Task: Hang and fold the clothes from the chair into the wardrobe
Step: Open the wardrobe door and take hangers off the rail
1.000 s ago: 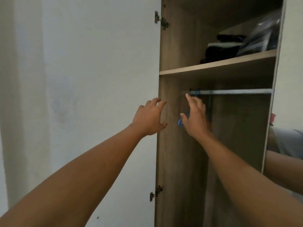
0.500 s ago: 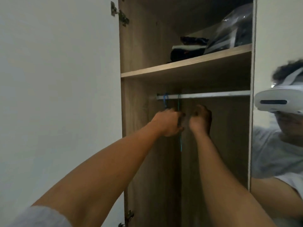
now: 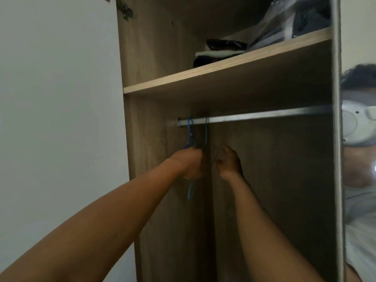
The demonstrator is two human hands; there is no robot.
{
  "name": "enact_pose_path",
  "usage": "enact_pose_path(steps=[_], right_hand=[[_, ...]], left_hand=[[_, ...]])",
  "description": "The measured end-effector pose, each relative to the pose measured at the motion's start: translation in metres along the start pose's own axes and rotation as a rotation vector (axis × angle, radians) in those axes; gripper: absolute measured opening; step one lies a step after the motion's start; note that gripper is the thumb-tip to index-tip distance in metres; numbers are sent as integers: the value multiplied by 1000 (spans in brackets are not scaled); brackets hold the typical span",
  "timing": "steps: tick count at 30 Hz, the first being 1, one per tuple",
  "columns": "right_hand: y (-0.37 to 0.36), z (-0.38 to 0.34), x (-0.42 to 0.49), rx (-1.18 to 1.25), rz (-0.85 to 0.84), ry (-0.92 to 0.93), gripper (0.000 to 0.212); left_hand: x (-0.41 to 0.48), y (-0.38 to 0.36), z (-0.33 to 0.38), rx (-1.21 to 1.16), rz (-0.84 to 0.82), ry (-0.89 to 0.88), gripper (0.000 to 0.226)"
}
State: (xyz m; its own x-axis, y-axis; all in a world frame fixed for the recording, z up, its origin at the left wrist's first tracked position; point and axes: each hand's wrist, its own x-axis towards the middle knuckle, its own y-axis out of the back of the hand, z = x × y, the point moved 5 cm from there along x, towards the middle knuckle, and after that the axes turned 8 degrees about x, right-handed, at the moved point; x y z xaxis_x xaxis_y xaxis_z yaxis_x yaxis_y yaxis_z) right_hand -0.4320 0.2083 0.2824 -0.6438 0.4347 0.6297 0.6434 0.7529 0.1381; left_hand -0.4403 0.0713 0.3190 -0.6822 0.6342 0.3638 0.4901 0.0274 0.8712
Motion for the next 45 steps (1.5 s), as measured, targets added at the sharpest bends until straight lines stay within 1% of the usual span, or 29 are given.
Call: enact_pose_path(steps=[2,3,4,7,9,11,12,13,16,19,21,26,29,33,36,39,42,45], right_hand=[[-11,3,-2,70,-51,51,54],[-17,8,0,80,-62,61,61],[-25,18,5,38,-92,46,71],[-39,38,12,-204,-225,-53,117],[-40,47,17,-282,-270,-75,140],[-42,52,21,-333,-268,-42,152],[-41,53,24,-348,-249,-32,154],[-40,55,28,-359,-221,-26,155],[-32,48,28,-357,-171,44,150],[-28,38,33,-302,-194,107,144],[-29,39,37,-316,-202,100,146],[-35,54,41,-436,-218,99,149],[-38,59,37,-418,-228,128,149],[-39,61,34,-418,-212,141,147],[-41,61,33,-378,-184,173,148],[-43,59,34,-317,-128,230,142],[-42,48,37,-287,-65,305,131],[-41,32,38,-271,-80,316,129]], left_hand=[[3,-3,-8,30,21,40,49],[3,-2,-11,46,26,50,52],[3,-2,-14,57,24,59,55],[8,-5,-19,111,19,80,68],[15,-12,-24,143,47,74,89],[21,-22,-27,172,74,71,116],[24,-28,-29,183,94,70,127],[26,-33,-30,192,115,73,133],[31,-48,-32,250,161,82,143],[34,-59,-34,267,200,102,149],[35,-63,-33,284,225,109,150],[42,-67,-31,286,254,109,144],[45,-68,-31,310,276,119,134],[44,-67,-35,243,302,118,119],[40,-61,-40,202,284,65,119],[34,-50,-47,215,268,35,121],[29,-36,-57,199,300,22,119],[25,-22,-65,197,336,18,113]])
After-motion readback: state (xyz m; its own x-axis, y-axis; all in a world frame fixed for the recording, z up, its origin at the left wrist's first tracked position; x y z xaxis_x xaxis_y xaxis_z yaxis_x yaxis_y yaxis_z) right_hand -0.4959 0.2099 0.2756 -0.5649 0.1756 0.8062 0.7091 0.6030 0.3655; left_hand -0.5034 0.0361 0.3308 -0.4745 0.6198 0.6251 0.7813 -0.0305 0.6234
